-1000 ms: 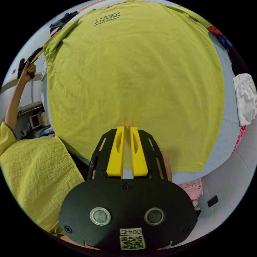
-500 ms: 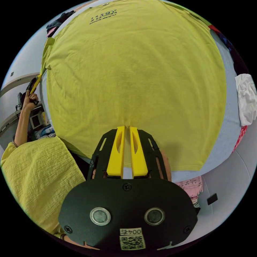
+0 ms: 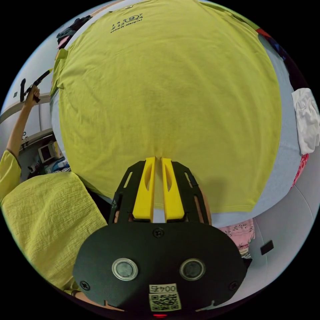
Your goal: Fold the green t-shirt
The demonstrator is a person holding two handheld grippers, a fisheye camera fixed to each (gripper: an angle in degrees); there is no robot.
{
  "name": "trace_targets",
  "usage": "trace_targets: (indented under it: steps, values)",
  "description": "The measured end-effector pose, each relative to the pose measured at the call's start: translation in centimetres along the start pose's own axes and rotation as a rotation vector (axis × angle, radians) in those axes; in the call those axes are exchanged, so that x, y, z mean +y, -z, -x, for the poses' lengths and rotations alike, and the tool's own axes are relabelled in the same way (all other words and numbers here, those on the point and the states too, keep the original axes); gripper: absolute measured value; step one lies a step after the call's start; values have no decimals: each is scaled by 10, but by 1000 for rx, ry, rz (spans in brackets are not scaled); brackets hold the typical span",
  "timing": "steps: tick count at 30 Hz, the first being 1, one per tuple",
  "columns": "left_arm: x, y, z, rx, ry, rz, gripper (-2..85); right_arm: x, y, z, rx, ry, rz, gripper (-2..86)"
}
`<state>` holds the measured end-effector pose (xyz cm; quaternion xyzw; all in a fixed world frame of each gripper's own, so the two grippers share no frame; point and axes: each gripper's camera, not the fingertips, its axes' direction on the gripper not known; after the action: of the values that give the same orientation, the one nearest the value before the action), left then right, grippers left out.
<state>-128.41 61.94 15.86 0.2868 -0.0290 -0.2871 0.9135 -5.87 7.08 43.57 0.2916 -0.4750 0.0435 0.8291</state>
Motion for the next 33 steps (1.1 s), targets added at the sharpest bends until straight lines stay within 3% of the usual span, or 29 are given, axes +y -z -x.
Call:
trace_targets:
  steps: [4, 10, 14, 20, 24, 27, 30, 33]
  values:
    - [-25, -14, -39, -38, -227, 81, 131, 4, 2, 6, 31, 13, -27, 43]
    - [-28, -19, -56, 76, -271, 85, 85, 5, 5, 14, 69, -7, -42, 45]
    - [-19, -15, -70, 28, -276, 81, 33, 0, 7, 21, 110, 8, -28, 44]
    - [17, 13, -63, -24, -29, 21, 16, -7, 12, 17, 91, -10, -10, 44]
    - [62, -12, -32, 191, 360, 87, 21, -12, 15, 13, 78, -20, -2, 45]
    - [91, -18, -22, 322, 520, -9, 30, -12, 17, 15, 93, -14, -11, 44]
    - [107, -1, -22, 321, 528, -111, 43, -11, 19, 13, 89, -20, -28, 44]
    - [128, 25, -45, 338, 343, -200, 62, -12, 22, 8, 66, -36, -36, 45]
